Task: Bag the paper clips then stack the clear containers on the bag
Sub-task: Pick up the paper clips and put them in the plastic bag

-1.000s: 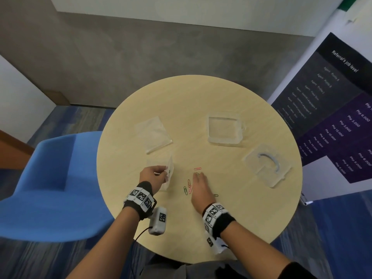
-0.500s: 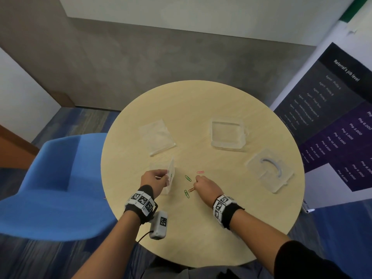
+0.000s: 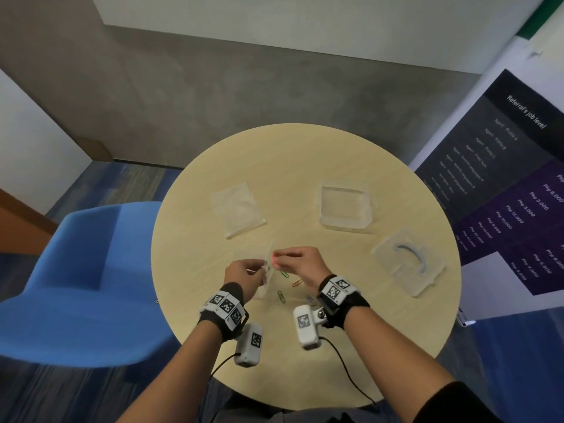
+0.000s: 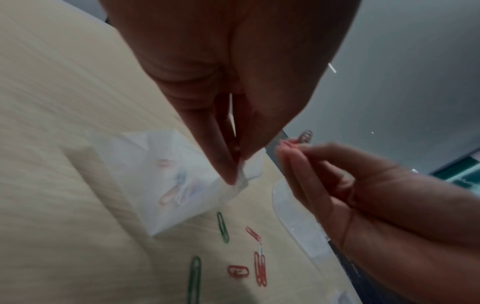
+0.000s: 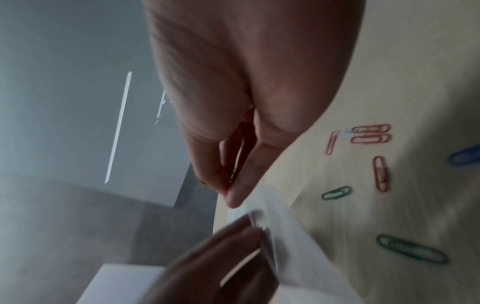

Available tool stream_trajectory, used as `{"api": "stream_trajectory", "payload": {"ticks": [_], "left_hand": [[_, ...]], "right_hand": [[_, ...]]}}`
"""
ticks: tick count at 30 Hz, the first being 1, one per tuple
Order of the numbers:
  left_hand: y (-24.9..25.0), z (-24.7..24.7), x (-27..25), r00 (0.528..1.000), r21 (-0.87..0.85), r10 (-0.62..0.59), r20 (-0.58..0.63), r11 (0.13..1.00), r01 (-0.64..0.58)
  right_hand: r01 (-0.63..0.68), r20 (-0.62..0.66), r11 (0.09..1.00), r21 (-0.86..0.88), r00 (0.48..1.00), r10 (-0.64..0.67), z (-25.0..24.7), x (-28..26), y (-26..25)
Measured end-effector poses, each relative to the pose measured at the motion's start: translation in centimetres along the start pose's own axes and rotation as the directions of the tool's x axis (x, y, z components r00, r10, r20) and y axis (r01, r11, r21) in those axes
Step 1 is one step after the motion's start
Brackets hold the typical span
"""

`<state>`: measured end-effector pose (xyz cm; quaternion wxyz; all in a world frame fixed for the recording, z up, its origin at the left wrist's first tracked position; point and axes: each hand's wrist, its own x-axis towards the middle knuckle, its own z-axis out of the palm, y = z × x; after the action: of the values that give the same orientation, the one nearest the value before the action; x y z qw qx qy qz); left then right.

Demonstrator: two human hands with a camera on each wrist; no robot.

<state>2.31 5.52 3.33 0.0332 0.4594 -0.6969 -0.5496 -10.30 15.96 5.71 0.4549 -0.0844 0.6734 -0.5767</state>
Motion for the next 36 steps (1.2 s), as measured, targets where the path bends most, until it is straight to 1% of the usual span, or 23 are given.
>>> {"api": "stream_trajectory", "payload": {"ticks": [1, 2, 4, 5, 7, 8, 12, 14, 16, 18, 19, 20, 21, 22, 23, 25, 27, 30, 34, 35, 36], "left_hand": [[0.2, 0.1, -0.1, 1.000, 0.002, 0.014, 0.004, 1.000, -0.014], [0.3, 0.2, -0.1, 1.000, -0.006, 0.025, 0.008, 1.000, -0.025], [0.4, 0.2, -0.2, 1.000, -0.045, 0.027, 0.012, 0.999, -0.027], [0.4, 0.2, -0.3, 1.000, -0.060, 0.022, 0.012, 0.998, -0.021], [0.3, 0.2, -0.3, 1.000, -0.052, 0.014, 0.010, 0.999, -0.013], [0.2, 0.2, -0.3, 1.000, -0.045, 0.012, 0.009, 0.999, -0.011], [0.1, 0.3, -0.2, 1.000, -0.051, 0.000, 0.002, 0.999, 0.000], [0.2, 0.3, -0.2, 1.000, -0.045, 0.006, 0.007, 0.999, -0.006], [0.2, 0.3, -0.2, 1.000, -0.034, 0.018, 0.009, 0.999, -0.018], [0.0, 0.1, 0.0, 1.000, -0.037, 0.015, -0.009, 0.999, -0.015], [-0.1, -0.1, 0.2, 1.000, -0.047, 0.003, -0.023, 0.999, -0.004], [-0.2, -0.4, 0.3, 0.999, -0.065, -0.013, -0.036, 0.998, 0.010], [-0.4, -0.8, 0.4, 0.998, -0.087, -0.029, -0.049, 0.996, 0.025], [-0.6, -1.3, 0.4, 0.997, -0.108, -0.042, -0.063, 0.994, 0.035], [-0.7, -1.8, 0.4, 0.996, -0.125, -0.050, -0.076, 0.991, 0.041], [-1.2, -2.7, 0.4, 0.993, -0.163, -0.061, -0.097, 0.986, 0.045], [-1.7, -3.4, 0.6, 0.991, -0.196, -0.075, -0.115, 0.979, 0.051], [-2.2, -4.0, 0.8, 0.988, -0.229, -0.092, -0.121, 0.971, 0.063], [-2.1, -4.1, 0.4, 0.989, -0.230, -0.072, -0.131, 0.972, 0.041], [-2.0, -4.1, 0.3, 0.989, -0.228, -0.069, -0.132, 0.973, 0.038], [-1.9, -4.1, 0.2, 0.989, -0.227, -0.069, -0.132, 0.973, 0.037]], "right_hand": [[0.010, -0.014, 0.995, -0.095, 1.000, -0.011, 0.7, 0.0, 0.0], [0.011, -0.058, 0.976, -0.216, 0.998, -0.025, 1.2, 0.2, 0.3], [0.007, -0.128, 0.890, -0.455, 0.989, -0.073, 1.7, 0.8, 0.8], [0.003, -0.140, 0.838, -0.545, 0.986, -0.095, 1.8, 1.1, 1.0], [0.006, -0.134, 0.747, -0.665, 0.983, -0.127, 2.1, 1.5, 1.1], [0.009, -0.127, 0.722, -0.692, 0.983, -0.134, 2.4, 1.6, 1.0], [0.017, -0.093, 0.675, -0.738, 0.988, -0.126, 2.9, 2.0, 0.7], [0.027, -0.081, 0.637, -0.771, 0.987, -0.140, 3.0, 2.1, 0.7], [0.066, -0.039, 0.608, -0.791, 0.987, -0.159, 3.0, 2.0, 0.5], [0.151, 0.020, 0.643, -0.751, 0.978, -0.206, 2.4, 1.7, 0.1], [0.183, 0.017, 0.672, -0.718, 0.969, -0.245, 1.8, 1.6, -0.1], [0.201, -0.024, 0.689, -0.696, 0.953, -0.302, 1.0, 1.6, -0.1], [0.199, -0.083, 0.690, -0.696, 0.932, -0.352, -0.1, 1.6, 0.2], [0.170, -0.132, 0.681, -0.713, 0.920, -0.369, -1.4, 1.7, 0.9], [0.120, -0.159, 0.652, -0.749, 0.922, -0.353, -2.5, 1.8, 1.7], [0.006, -0.168, 0.542, -0.840, 0.948, -0.271, -4.2, 1.5, 3.6], [-0.042, -0.164, 0.449, -0.893, 0.958, -0.236, -4.7, 1.0, 5.3], [-0.015, -0.119, 0.379, -0.925, 0.961, -0.251, -3.2, 0.6, 6.7], [0.062, -0.035, 0.368, -0.928, 0.967, -0.251, -0.2, 0.8, 7.4], [0.089, 0.000, 0.340, -0.936, 0.968, -0.252, 0.6, 0.8, 7.4], [0.120, 0.048, 0.285, -0.951, 0.967, -0.249, 1.2, 0.8, 7.4]]}}
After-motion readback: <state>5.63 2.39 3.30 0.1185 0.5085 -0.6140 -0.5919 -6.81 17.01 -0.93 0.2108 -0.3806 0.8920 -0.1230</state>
